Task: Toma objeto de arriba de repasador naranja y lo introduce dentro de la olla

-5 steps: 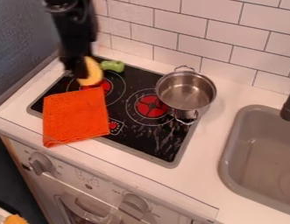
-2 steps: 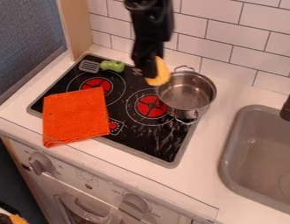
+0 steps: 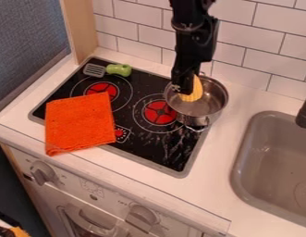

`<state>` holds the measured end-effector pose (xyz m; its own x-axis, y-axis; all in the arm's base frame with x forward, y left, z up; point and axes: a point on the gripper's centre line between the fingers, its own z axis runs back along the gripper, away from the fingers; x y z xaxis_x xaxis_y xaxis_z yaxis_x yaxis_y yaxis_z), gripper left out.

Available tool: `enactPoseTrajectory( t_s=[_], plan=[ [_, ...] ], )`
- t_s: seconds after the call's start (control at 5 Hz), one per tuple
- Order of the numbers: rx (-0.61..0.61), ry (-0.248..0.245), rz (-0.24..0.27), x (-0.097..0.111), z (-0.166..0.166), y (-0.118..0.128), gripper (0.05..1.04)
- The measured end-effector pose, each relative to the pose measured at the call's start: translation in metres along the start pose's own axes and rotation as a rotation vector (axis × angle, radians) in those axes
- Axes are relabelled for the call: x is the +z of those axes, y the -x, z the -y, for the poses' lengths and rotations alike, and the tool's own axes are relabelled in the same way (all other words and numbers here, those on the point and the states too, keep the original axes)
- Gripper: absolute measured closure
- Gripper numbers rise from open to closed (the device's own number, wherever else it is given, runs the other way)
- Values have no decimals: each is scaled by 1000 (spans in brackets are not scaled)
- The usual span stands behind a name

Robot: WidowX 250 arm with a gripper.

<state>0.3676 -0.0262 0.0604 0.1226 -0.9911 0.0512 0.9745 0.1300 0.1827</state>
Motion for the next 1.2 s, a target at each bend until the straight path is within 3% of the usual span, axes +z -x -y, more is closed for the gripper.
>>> enactPoseTrajectory(
  t_s=[0.2,0.4,0.6,0.8,1.2],
  plan=[
    [-8,22,-16,-18,-3,-7,542],
    [1,44,-37,-33,-3,-10,442],
    [22,64,-23,-41,-1,-13,143],
    [26,64,-29,-41,-1,-12,72],
    [29,92,-27,-41,4,-10,82]
  ],
)
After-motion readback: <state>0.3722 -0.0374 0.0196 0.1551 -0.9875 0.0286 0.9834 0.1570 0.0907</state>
